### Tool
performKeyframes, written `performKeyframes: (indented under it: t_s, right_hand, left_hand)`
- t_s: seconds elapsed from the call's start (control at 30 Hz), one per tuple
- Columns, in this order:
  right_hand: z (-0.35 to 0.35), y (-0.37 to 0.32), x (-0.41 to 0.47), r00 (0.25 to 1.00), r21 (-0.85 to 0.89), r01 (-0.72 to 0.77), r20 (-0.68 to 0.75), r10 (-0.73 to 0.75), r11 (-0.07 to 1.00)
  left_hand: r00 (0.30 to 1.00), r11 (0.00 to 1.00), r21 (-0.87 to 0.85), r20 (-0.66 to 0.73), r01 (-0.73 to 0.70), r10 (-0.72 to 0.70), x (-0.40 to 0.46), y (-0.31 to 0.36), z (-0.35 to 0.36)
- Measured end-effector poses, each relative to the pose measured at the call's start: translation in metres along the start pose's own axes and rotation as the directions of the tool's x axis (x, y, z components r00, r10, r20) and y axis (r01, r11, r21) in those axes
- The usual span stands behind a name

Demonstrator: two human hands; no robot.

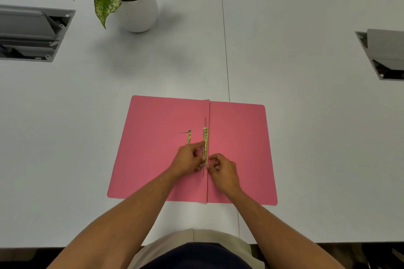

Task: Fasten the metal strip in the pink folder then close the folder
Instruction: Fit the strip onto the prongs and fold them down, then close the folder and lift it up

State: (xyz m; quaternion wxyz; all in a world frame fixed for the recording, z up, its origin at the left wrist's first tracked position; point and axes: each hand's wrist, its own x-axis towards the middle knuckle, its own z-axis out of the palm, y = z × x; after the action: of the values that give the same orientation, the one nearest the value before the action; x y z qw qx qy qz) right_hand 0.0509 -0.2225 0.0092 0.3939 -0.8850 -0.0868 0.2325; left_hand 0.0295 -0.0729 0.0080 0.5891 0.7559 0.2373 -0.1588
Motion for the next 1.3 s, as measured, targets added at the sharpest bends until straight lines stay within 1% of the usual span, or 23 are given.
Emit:
performKeyframes:
  t_s: [0.07,0.13,0.2,0.27,0.33,0.37,0.4,0.5,0.57,0.7,0.97,1.03,1.17,1.23,1.3]
  right_hand:
    - [0.004,-0.006,0.001,0.999,0.002,-0.023,-0.041,0.023,1.0]
    - [0.008,-0.011,0.001,0.997,-0.012,-0.046,-0.06,0.046,0.999]
    - [0.01,-0.015,0.003,0.995,-0.007,-0.075,-0.067,0.074,0.997]
    - [0.011,-0.017,0.004,0.991,0.002,-0.115,-0.066,0.115,0.993]
    - [0.011,-0.019,0.006,0.986,0.006,-0.152,-0.067,0.152,0.988]
    - [0.011,-0.021,0.007,0.985,0.012,-0.159,-0.071,0.16,0.987]
    - [0.011,-0.023,0.008,0.984,0.018,-0.158,-0.078,0.159,0.987]
    - [0.008,-0.025,0.011,0.983,0.004,-0.154,-0.101,0.154,0.988]
    - [0.005,-0.024,0.013,0.981,0.004,-0.157,-0.114,0.156,0.988]
    - [-0.005,-0.02,0.018,0.98,-0.008,-0.151,-0.132,0.148,0.989]
    - [-0.023,-0.012,0.022,0.981,-0.061,-0.123,-0.158,0.112,0.991]
    - [-0.027,-0.007,0.022,0.981,-0.069,-0.117,-0.163,0.104,0.991]
    - [-0.032,-0.002,0.023,0.983,-0.028,-0.106,-0.154,0.101,0.994]
    - [-0.034,-0.003,0.024,0.988,0.01,-0.098,-0.12,0.099,0.995]
    - [-0.035,-0.007,0.026,0.993,0.052,-0.089,-0.069,0.093,0.995]
  left_hand:
    - [0.999,0.999,-0.024,-0.041,-0.029,0.028,-0.009,-0.008,-0.001]
    - [0.981,0.992,0.112,-0.172,-0.066,0.085,-0.012,-0.017,-0.006]
    - [0.934,0.966,0.25,-0.324,-0.069,0.15,-0.013,-0.023,-0.015]
    - [0.887,0.938,0.347,-0.43,-0.009,0.167,-0.015,-0.027,-0.026]
    - [0.837,0.886,0.452,-0.521,0.103,0.169,-0.016,-0.032,-0.04]
    - [0.805,0.872,0.465,-0.57,0.152,0.164,-0.016,-0.034,-0.047]
    - [0.772,0.879,0.436,-0.62,0.192,0.139,-0.017,-0.033,-0.054]
    - [0.678,0.929,0.242,-0.735,0.281,-0.014,-0.019,-0.032,-0.072]
    - [0.66,0.916,0.209,-0.747,0.342,-0.076,-0.023,-0.034,-0.078]
    - [0.679,0.859,0.235,-0.716,0.455,-0.164,-0.029,-0.041,-0.082]
    - [0.647,0.859,0.093,-0.699,0.503,-0.303,-0.024,-0.033,-0.09]
    - [0.634,0.873,0.035,-0.701,0.487,-0.326,-0.022,-0.032,-0.095]
    - [0.603,0.933,-0.075,-0.744,0.351,-0.287,-0.021,-0.016,-0.103]
    - [0.607,0.949,-0.036,-0.761,0.313,-0.229,-0.022,0.0,-0.109]
    - [0.632,0.956,0.029,-0.756,0.292,-0.17,-0.023,0.017,-0.12]
